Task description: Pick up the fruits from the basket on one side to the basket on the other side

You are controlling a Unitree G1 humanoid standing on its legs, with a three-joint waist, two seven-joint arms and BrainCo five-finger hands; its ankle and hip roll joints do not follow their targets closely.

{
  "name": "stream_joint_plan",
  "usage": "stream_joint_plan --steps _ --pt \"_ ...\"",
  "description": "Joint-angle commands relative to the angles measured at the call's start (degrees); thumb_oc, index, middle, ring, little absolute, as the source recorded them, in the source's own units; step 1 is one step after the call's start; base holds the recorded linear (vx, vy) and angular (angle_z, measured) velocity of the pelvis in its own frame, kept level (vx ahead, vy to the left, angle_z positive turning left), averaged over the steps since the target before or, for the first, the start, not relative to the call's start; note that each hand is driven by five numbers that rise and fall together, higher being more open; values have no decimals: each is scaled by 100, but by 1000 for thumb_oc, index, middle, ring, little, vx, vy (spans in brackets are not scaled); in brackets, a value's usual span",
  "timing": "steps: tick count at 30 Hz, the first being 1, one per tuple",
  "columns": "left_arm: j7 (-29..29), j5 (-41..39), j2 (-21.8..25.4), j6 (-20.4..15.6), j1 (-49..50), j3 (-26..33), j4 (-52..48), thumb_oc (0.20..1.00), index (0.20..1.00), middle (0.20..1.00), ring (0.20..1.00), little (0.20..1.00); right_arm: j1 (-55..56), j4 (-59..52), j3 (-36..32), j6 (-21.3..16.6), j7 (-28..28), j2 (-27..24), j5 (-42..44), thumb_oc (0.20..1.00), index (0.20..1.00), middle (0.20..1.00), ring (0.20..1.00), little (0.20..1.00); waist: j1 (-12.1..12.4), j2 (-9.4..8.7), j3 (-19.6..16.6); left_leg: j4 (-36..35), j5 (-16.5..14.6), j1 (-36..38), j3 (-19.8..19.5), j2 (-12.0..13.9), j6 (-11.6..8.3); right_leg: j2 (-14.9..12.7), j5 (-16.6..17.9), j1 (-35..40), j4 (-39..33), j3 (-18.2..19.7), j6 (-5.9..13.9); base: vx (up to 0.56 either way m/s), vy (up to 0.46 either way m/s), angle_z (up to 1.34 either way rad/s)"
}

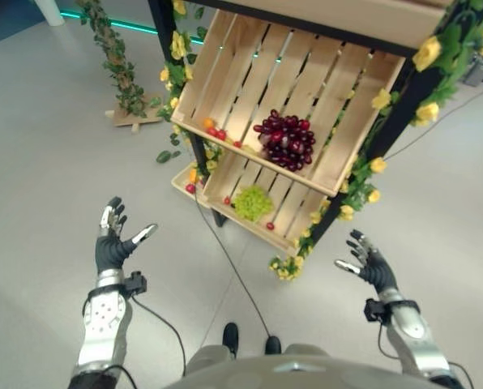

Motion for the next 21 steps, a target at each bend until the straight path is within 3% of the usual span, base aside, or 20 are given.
stream_joint_plan --steps 1,15,21 --pt "-95 136 131 -269 -108 37 -85 1000 1000 1000 1000 1000 -153 -506 -112 -365 -3 -128 -118 1000 1000 1000 1000 1000 8 -251 4 517 -661 159 -87 140 -241 -300 564 83 -253 85 512 -58 -106 23" --pt "-176 156 108 -248 -151 -142 -71 1000 1000 1000 1000 1000 -164 -689 -165 -431 -23 -241 -180 1000 1000 1000 1000 1000 41 -337 187 740 -531 -78 -416 330 -410 -137 467 84 -211 -172 361 -46 -84 13" --pt "-151 40 166 -341 -409 -185 -221 1000 1000 1000 1000 1000 -319 -887 -385 -544 -242 -391 -199 1000 1000 1000 1000 1000 132 -211 546 569 198 -937 -839 426 -664 -254 528 -202 -357 -800 321 -210 -60 62"
